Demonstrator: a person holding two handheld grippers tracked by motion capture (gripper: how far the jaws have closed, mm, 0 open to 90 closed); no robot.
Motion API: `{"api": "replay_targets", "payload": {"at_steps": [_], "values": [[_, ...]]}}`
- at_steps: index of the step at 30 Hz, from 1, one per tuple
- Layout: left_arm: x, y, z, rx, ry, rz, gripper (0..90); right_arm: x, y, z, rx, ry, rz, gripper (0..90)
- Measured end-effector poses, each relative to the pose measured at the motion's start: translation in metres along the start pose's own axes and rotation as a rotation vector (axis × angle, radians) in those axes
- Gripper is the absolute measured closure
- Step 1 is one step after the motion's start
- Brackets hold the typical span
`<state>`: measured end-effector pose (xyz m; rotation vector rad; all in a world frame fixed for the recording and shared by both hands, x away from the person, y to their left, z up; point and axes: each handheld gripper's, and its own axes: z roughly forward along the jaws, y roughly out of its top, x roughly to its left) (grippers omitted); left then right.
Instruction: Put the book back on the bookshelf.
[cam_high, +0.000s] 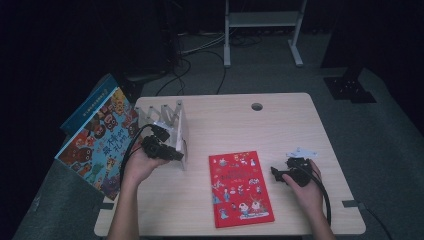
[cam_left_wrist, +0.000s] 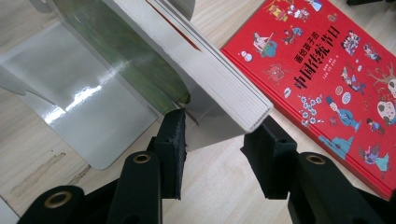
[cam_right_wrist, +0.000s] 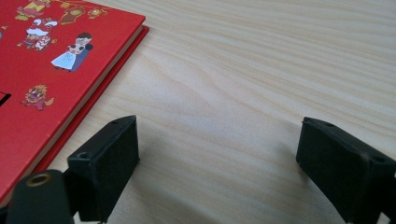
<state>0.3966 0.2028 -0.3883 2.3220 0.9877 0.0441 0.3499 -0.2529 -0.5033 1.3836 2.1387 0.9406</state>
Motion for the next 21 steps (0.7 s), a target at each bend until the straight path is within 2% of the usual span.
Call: {"api": "replay_targets", "payload": {"at_steps": [5,8,11,15,17,19,21], "values": [[-0.004,-0.010,0.001,-0.037,-0.002,0.012,50.2,0.001,0.000,0.000,-0.002,-0.015,0.009,12.0],[-0.006,-0.017,0.000,-0.046,0.002,0.043,45.9,0.001,0.000,0.000,-0.002,-0.015,0.009,12.0],[-0.008,-0.023,0.001,-0.053,0.008,0.058,41.5,0.001,0.000,0.000,-0.002,-0.015,0.008,12.0],[-0.015,-0.031,0.004,-0.060,0.021,0.116,36.6,0.001,0.000,0.000,-0.001,-0.014,0.009,12.2],[-0.017,-0.033,0.004,-0.056,0.022,0.119,35.4,0.001,0.000,0.000,-0.002,-0.013,0.010,12.8],[-0.022,-0.037,0.007,-0.049,0.027,0.099,34.5,0.001,0.000,-0.001,0.000,-0.010,0.004,15.4],[-0.023,-0.038,0.008,-0.042,0.028,0.102,31.1,0.002,0.001,-0.003,0.010,-0.008,0.002,20.7]]}}
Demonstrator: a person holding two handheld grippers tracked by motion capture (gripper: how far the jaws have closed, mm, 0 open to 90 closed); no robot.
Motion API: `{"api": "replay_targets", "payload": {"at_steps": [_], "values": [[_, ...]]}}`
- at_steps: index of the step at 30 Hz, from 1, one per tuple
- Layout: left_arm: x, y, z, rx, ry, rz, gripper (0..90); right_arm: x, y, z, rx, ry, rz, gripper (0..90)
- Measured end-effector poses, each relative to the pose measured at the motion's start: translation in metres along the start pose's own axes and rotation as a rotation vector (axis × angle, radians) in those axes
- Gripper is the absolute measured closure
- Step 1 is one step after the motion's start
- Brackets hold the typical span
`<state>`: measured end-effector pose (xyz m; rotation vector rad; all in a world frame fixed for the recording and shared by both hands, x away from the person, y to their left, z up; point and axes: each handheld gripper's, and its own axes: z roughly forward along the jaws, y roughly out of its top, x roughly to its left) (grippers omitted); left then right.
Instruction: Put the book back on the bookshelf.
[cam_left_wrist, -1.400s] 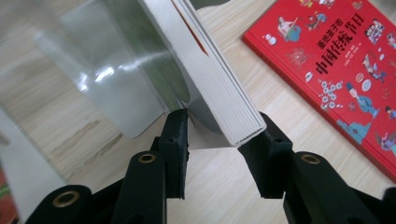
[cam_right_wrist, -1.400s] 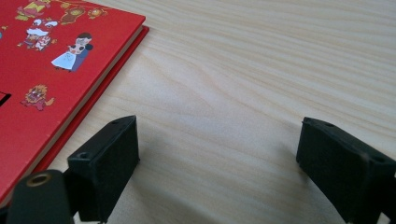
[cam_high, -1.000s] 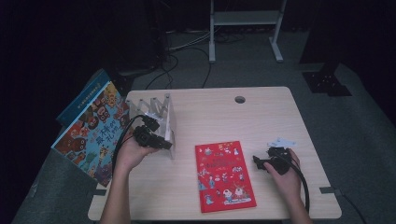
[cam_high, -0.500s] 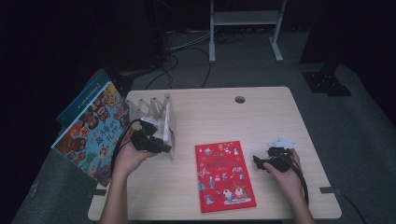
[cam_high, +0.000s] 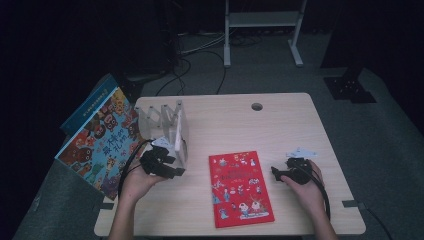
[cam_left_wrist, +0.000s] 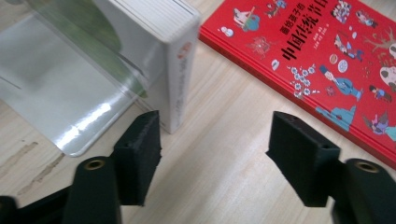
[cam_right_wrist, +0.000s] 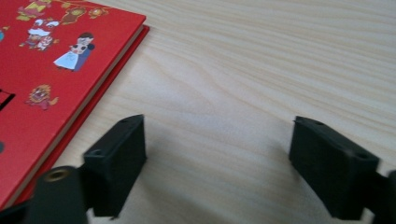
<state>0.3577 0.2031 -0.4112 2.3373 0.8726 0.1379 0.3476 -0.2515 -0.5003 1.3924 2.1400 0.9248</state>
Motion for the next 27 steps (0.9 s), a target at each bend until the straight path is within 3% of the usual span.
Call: {"api": "replay_targets", "payload": {"at_steps": [6,14,20,27], "values": [[-0.006,-0.004,0.000,-0.028,-0.004,0.032,26.4,0.008,0.004,-0.006,0.005,0.019,-0.014,24.6],[-0.015,-0.010,0.005,-0.003,-0.022,0.063,26.6,0.025,0.015,-0.008,-0.010,0.062,-0.040,25.1],[-0.021,-0.010,0.013,0.012,-0.040,0.076,26.4,0.037,0.027,-0.003,-0.015,0.097,-0.045,25.4],[-0.026,-0.010,0.021,0.023,-0.059,0.083,26.1,0.049,0.039,0.014,0.017,0.136,-0.049,25.6]]}}
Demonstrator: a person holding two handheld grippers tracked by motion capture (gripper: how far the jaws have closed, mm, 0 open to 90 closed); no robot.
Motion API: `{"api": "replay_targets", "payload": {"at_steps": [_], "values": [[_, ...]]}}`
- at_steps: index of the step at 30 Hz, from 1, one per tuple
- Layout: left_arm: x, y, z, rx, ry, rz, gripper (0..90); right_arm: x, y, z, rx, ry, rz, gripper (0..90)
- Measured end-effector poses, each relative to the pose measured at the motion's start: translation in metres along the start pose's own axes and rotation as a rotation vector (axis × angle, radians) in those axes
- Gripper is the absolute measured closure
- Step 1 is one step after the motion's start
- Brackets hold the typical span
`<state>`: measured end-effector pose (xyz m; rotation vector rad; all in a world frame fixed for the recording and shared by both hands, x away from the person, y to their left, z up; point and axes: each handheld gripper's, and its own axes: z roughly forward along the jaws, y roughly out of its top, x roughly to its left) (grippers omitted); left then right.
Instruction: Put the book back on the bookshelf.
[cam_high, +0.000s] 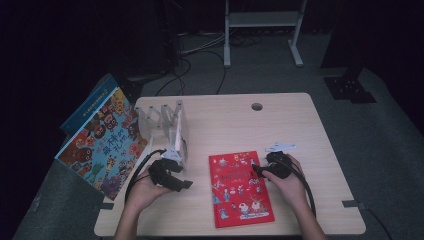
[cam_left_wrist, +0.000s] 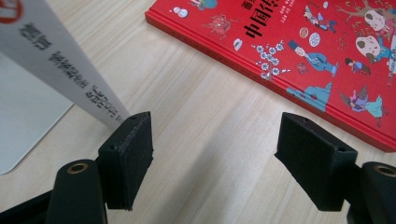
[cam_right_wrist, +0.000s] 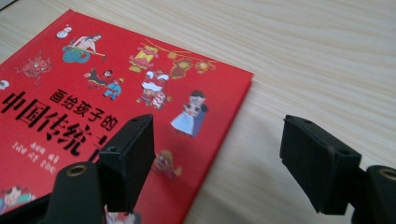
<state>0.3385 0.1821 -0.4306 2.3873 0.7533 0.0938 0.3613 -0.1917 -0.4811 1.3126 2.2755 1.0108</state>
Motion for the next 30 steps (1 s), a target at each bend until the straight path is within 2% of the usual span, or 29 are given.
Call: {"api": "replay_targets", "payload": {"at_steps": [4,12,17,21,30], "values": [[0.000,-0.001,0.002,0.005,-0.004,0.000,26.1,0.001,0.001,0.011,0.017,0.025,0.018,25.4],[-0.001,-0.001,0.006,0.017,-0.011,0.005,25.8,0.003,0.004,0.022,0.004,0.096,0.076,28.5],[-0.002,0.000,0.006,0.024,-0.012,0.012,25.7,0.006,0.011,0.025,0.034,0.096,0.070,28.3],[-0.003,0.000,0.006,0.022,-0.008,0.016,25.7,0.009,0.018,0.032,0.036,0.103,0.059,27.6],[-0.006,0.001,0.007,0.029,-0.013,0.029,25.7,0.020,0.035,0.051,0.041,0.145,0.009,27.6]]}}
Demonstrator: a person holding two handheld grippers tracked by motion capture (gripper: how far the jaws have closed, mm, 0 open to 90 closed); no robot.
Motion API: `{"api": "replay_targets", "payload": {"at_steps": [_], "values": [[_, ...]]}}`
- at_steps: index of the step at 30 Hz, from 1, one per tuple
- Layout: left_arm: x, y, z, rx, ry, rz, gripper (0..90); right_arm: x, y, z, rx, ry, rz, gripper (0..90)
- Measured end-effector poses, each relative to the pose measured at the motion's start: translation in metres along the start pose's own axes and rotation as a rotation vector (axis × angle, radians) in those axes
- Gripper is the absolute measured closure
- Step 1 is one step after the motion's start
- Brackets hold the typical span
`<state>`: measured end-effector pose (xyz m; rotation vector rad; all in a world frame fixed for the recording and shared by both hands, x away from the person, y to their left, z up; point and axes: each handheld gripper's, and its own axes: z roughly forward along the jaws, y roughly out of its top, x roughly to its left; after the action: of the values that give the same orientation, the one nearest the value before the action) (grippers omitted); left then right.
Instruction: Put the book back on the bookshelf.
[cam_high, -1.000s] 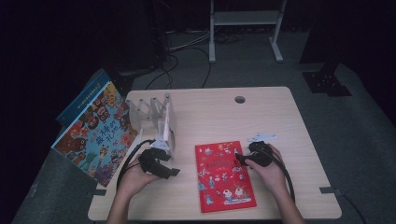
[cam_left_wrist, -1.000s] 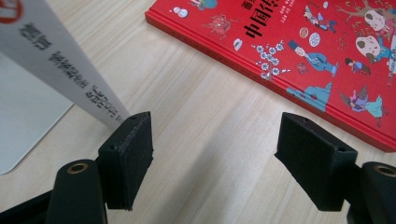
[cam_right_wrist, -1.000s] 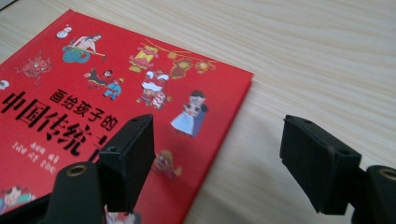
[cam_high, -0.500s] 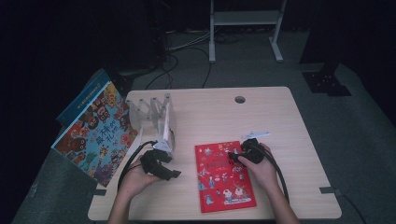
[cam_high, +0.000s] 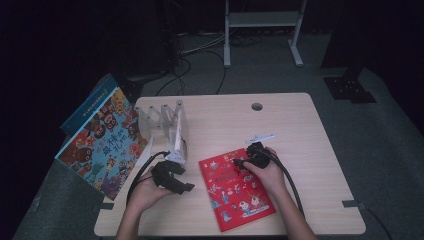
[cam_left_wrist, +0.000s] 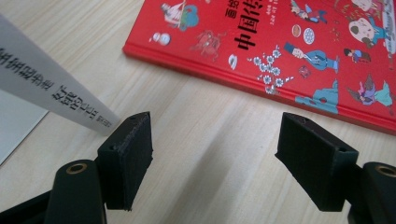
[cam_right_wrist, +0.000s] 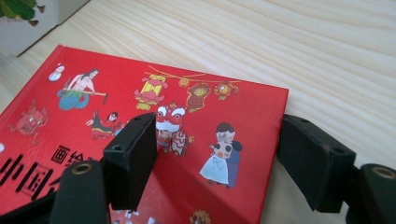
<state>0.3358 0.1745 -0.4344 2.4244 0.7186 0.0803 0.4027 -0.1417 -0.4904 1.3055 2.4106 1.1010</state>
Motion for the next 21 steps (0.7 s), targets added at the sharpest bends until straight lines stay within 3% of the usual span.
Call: {"api": "replay_targets", "payload": {"at_steps": [7,21], "values": [[-0.004,0.002,0.001,-0.002,-0.007,0.012,25.7,0.004,0.003,0.000,0.009,-0.002,-0.023,32.1],[-0.018,0.023,0.020,-0.004,-0.017,0.045,19.9,0.001,-0.032,-0.050,-0.019,-0.032,-0.075,29.1]]}}
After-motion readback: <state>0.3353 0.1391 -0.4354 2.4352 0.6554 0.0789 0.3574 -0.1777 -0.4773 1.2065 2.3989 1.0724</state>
